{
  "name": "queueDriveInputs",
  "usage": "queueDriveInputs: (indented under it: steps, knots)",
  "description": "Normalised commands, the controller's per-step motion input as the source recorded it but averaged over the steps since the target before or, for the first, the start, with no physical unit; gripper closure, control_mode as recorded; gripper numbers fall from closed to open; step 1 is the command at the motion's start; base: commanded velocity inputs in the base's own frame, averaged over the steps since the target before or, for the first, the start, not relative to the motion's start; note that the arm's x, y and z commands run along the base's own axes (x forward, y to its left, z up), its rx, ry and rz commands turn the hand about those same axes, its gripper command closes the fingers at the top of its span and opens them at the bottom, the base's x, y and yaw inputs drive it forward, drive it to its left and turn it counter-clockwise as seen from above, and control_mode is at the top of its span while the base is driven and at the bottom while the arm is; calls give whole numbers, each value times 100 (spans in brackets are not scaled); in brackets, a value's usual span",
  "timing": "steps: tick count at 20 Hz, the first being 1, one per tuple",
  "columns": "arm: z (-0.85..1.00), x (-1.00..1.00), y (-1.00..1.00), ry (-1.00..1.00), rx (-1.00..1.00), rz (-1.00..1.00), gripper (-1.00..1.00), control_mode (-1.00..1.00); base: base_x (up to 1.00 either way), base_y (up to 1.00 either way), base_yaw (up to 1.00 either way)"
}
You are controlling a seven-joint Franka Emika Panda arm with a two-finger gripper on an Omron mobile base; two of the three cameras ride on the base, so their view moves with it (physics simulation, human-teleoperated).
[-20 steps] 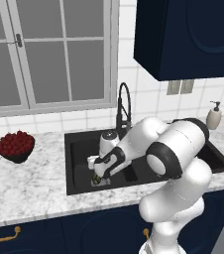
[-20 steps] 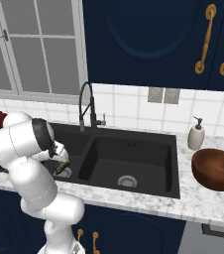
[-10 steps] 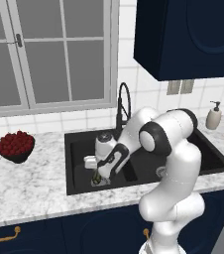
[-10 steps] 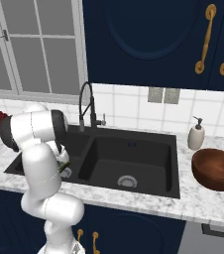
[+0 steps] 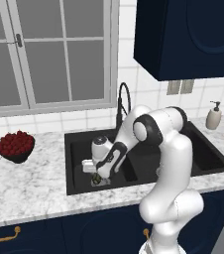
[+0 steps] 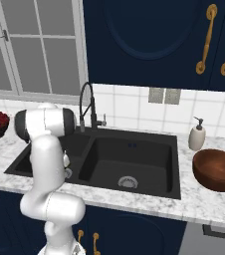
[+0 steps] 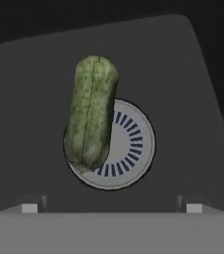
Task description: Pick the cucumber from the sink and place it in the bowl. Then pick the bowl and place it in the microwave. Then close the microwave door and press the start button.
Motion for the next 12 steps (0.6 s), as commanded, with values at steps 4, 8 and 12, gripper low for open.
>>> queueDriveInputs:
  steps: [4, 8, 12]
  knots:
    - [-8, 31, 3, 4, 0, -2, -100, -100, 0, 0, 0]
    - [-12, 39, 0, 3, 0, 0, -100, -100, 0, 0, 0]
    - [-25, 30, 0, 0, 0, 0, -100, -100, 0, 0, 0]
